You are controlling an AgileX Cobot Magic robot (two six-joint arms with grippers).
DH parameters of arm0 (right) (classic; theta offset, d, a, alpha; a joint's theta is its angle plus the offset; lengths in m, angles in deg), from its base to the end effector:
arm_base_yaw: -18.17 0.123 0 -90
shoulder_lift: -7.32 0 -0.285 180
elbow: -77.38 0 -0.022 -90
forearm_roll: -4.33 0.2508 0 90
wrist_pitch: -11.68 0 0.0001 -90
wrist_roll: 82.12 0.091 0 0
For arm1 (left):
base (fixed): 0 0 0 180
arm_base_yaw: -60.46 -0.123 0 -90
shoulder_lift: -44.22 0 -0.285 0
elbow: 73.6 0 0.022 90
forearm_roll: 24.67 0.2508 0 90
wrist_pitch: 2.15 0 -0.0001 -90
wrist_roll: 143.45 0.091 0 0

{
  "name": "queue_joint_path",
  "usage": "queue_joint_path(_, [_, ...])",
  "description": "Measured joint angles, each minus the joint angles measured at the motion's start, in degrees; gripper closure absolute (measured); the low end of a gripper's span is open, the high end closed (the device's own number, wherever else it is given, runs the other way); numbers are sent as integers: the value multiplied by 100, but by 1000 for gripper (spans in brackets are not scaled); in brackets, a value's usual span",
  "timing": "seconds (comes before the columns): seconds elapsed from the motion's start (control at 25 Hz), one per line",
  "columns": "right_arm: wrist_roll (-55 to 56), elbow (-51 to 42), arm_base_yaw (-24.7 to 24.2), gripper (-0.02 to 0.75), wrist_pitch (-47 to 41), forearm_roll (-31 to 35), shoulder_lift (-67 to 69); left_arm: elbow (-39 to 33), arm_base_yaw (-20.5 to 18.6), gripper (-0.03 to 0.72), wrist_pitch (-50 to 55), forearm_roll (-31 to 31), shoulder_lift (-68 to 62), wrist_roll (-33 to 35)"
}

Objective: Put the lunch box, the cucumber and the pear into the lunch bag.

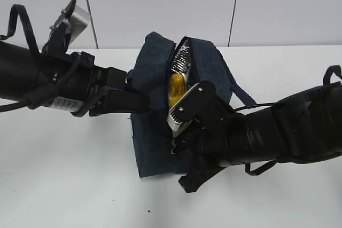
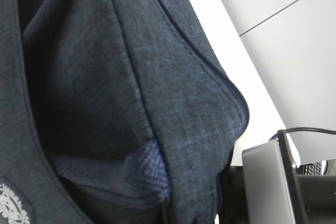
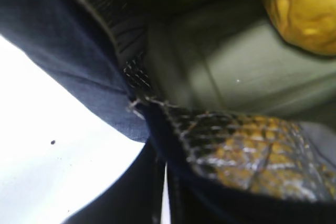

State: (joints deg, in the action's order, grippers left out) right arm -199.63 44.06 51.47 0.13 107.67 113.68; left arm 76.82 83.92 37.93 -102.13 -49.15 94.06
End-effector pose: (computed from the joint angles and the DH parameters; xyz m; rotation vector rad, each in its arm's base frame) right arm 0.2579 0.1907 0.1542 -1.0483 2.1664 0.3928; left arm 0.2438 -0.1682 0.2410 0.5072 2.3328 -1.1309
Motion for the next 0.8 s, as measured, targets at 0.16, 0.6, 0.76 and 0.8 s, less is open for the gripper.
queue_joint_path(0.16, [0, 0, 0, 589, -12, -121, 0, 0, 0, 703, -24, 19, 0, 0])
queue_joint_path(0.6, [-102, -168, 0, 220, 338, -254, -133, 0, 0, 703, -86, 64, 0, 0])
queue_joint_path(0.76, [-198, -201, 0, 219, 405, -254, -296, 0, 0, 703, -81, 70, 0, 0])
queue_joint_path(0.8, [-240, -201, 0, 220, 356, -254, -296, 0, 0, 703, -81, 70, 0, 0])
